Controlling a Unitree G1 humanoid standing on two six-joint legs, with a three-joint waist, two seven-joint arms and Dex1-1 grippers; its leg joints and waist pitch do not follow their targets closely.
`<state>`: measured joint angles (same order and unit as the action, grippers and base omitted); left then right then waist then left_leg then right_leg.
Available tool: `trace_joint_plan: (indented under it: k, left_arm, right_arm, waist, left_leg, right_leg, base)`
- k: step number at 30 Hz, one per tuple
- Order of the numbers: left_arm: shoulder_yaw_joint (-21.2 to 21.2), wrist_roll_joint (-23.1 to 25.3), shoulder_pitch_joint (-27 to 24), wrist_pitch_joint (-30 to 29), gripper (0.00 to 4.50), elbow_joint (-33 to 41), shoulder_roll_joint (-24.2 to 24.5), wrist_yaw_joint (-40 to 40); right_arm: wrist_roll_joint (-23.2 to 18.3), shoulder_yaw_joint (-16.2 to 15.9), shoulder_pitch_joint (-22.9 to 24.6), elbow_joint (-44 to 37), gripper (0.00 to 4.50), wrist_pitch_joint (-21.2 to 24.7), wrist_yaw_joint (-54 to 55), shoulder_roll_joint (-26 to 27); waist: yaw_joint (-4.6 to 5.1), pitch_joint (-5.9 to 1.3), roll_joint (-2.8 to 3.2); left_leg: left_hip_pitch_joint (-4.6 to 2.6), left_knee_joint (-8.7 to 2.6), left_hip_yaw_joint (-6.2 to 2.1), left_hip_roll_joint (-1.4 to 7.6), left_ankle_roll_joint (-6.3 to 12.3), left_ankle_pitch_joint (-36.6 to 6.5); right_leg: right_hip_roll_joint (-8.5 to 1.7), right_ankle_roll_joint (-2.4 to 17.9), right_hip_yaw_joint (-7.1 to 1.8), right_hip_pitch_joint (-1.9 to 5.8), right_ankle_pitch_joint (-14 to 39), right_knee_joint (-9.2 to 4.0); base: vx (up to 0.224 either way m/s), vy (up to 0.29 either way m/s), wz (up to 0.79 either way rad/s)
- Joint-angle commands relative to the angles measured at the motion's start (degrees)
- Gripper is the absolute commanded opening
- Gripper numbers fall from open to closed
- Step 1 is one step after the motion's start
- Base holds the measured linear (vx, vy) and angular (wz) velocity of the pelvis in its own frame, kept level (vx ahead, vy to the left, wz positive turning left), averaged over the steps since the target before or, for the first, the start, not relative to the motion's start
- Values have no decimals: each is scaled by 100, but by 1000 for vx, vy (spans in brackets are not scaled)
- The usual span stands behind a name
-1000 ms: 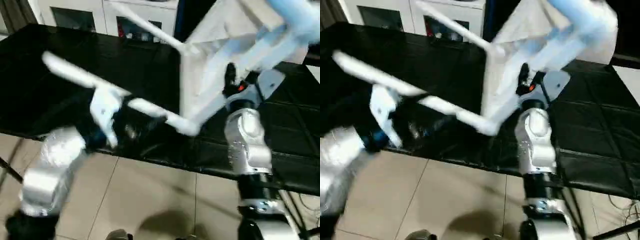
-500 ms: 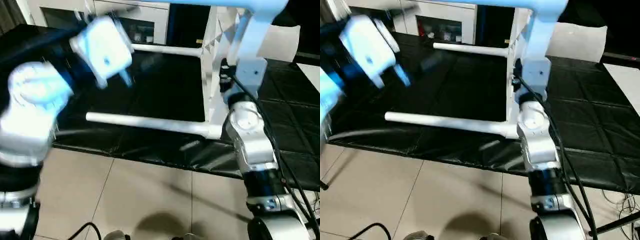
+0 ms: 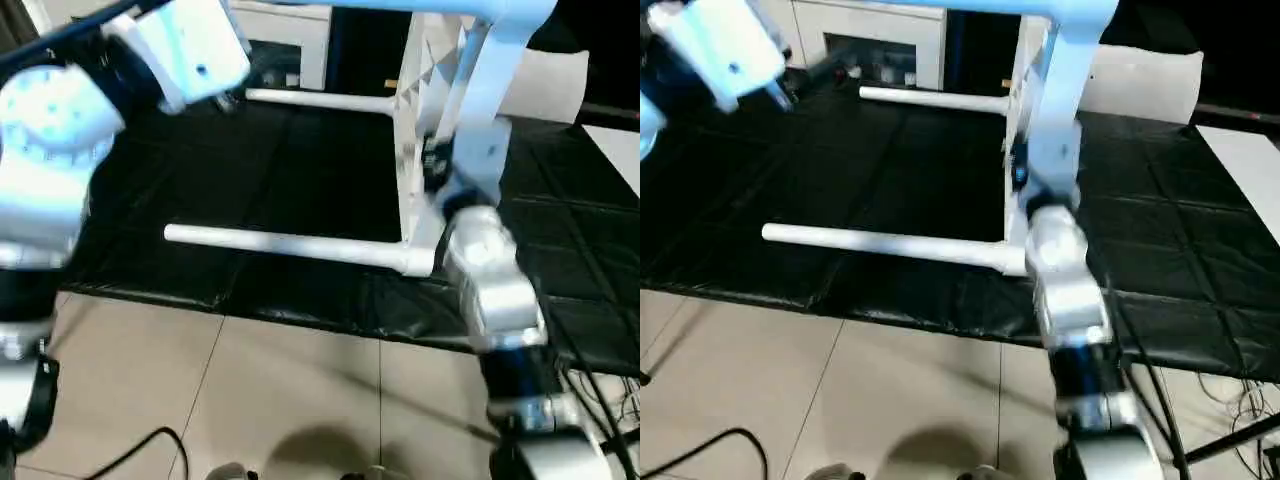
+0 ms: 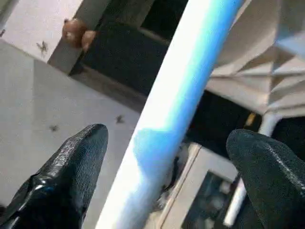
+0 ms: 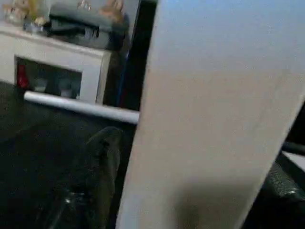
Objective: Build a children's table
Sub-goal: Flip table
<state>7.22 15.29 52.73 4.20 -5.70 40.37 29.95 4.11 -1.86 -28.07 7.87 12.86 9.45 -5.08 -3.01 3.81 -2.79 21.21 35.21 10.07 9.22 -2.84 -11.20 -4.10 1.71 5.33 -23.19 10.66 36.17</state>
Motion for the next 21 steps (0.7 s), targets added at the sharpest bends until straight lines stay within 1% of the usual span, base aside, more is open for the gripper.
trace_joint_plan:
  k: [1,2,3,4,5,6,7,9,10,11,12,13,14,15,16,17,19,20,21]
  left_arm:
    - [56,104,323,198,421,-456,-85,-129]
    - [56,98,329,199,414,-468,-90,-123]
    - [76,105,371,229,411,-527,-109,-105]
    - [90,91,430,261,404,-627,-155,-114]
    - [131,154,591,413,393,-908,-249,-232]
    - [139,171,624,447,381,-966,-266,-258]
    - [151,213,669,474,381,-1043,-282,-304]
    - [162,267,738,549,373,-1198,-302,-391]
    - [179,274,771,613,350,-1303,-315,-401]
    - [181,275,773,619,350,-1312,-316,-401]
    - [196,279,807,712,341,-1428,-330,-396]
    - [198,276,817,742,341,-1463,-336,-390]
    - [201,267,826,764,335,-1496,-345,-374]
    - [201,267,826,764,317,-1496,-345,-374]
    - [219,269,837,816,317,-1569,-360,-329]
    - [221,277,841,847,305,-1607,-364,-318]
    - [221,273,854,898,295,-1682,-368,-288]
    - [218,281,863,920,288,-1719,-364,-300]
    - [218,282,878,947,279,-1774,-362,-296]
  right_arm:
    - [-5,12,153,-258,316,95,-78,37]
    - [-4,14,159,-262,316,97,-79,39]
    - [6,15,203,-291,316,108,-81,48]
    - [23,18,251,-323,316,127,-70,59]
    - [64,22,347,-383,316,184,-21,75]
    - [75,25,361,-388,316,196,-3,77]
    - [84,30,367,-383,316,200,16,75]
    - [81,36,362,-364,316,181,17,69]
    - [82,39,338,-332,316,164,19,65]
    - [82,39,335,-328,316,162,19,65]
    - [87,41,313,-318,316,163,12,71]
    - [89,41,303,-313,316,161,11,74]
    - [90,46,278,-295,316,150,3,80]
    - [90,46,278,-295,316,150,3,80]
    - [90,54,224,-257,316,137,-19,84]
    - [90,53,191,-239,316,129,-33,86]
    - [99,45,147,-225,316,126,-50,88]
    - [99,40,128,-218,316,118,-61,89]
    - [100,34,111,-211,316,101,-74,87]
  waist:
    - [-15,-402,124]
    - [-15,-402,124]
    - [-22,-402,158]
    - [-7,-406,122]
    - [-21,-395,166]
    - [-22,-391,154]
    - [-34,-409,158]
    - [-33,-402,156]
    - [-36,-400,150]
    - [-34,-400,150]
    - [-37,-398,168]
    - [-37,-399,162]
    - [-39,-398,159]
    - [-41,-402,161]
    - [-45,-400,143]
    - [-45,-401,149]
    - [-45,-399,149]
    - [-46,-397,128]
    - [-48,-399,124]
  left_leg:
    - [-90,-478,-179,378,-456,-1068]
    - [-90,-478,-179,378,-456,-1068]
    - [-87,-477,-185,382,-475,-1079]
    - [-91,-479,-179,390,-478,-1113]
    - [-91,-473,-169,371,-462,-1115]
    - [-87,-474,-169,372,-466,-1135]
    - [-91,-476,-182,382,-462,-1140]
    - [-91,-479,-183,385,-465,-1191]
    - [-95,-482,-187,391,-468,-1232]
    - [-92,-481,-187,389,-466,-1234]
    - [-92,-482,-193,389,-468,-1240]
    - [-102,-481,-189,395,-469,-1254]
    - [-97,-483,-189,399,-464,-1235]
    - [-99,-482,-189,400,-466,-1221]
    - [-94,-483,-189,403,-457,-1193]
    - [-99,-481,-185,400,-455,-1194]
    - [-101,-481,-183,406,-451,-1175]
    - [-94,-480,-179,401,-439,-1166]
    - [-97,-478,-177,396,-430,-1159]
  right_leg:
    - [-494,669,-435,290,958,-392]
    - [-494,669,-435,290,958,-392]
    - [-508,723,-435,290,890,-378]
    - [-501,772,-433,291,845,-382]
    - [-494,801,-439,283,836,-401]
    - [-495,795,-440,286,841,-406]
    - [-509,822,-435,302,828,-385]
    - [-506,816,-435,299,882,-399]
    - [-516,817,-436,298,952,-405]
    - [-516,815,-436,298,969,-406]
    - [-518,820,-436,295,971,-405]
    - [-518,834,-437,289,954,-407]
    - [-518,856,-436,290,910,-400]
    - [-517,868,-435,292,873,-394]
    - [-523,891,-434,297,833,-386]
    - [-526,901,-434,295,834,-386]
    - [-528,912,-438,293,808,-383]
    - [-528,905,-438,298,817,-387]
    - [-526,899,-436,297,835,-389]
  base:
    - [0,0,0]
    - [0,0,0]
    - [0,0,0]
    - [0,0,0]
    - [0,0,0]
    - [0,0,0]
    - [0,0,0]
    - [0,0,0]
    - [0,0,0]
    - [0,0,0]
    - [0,0,0]
    - [0,0,0]
    - [0,0,0]
    - [0,0,0]
    - [0,0,0]
    - [0,0,0]
    - [0,0,0]
    - [0,0,0]
    - [0,0,0]
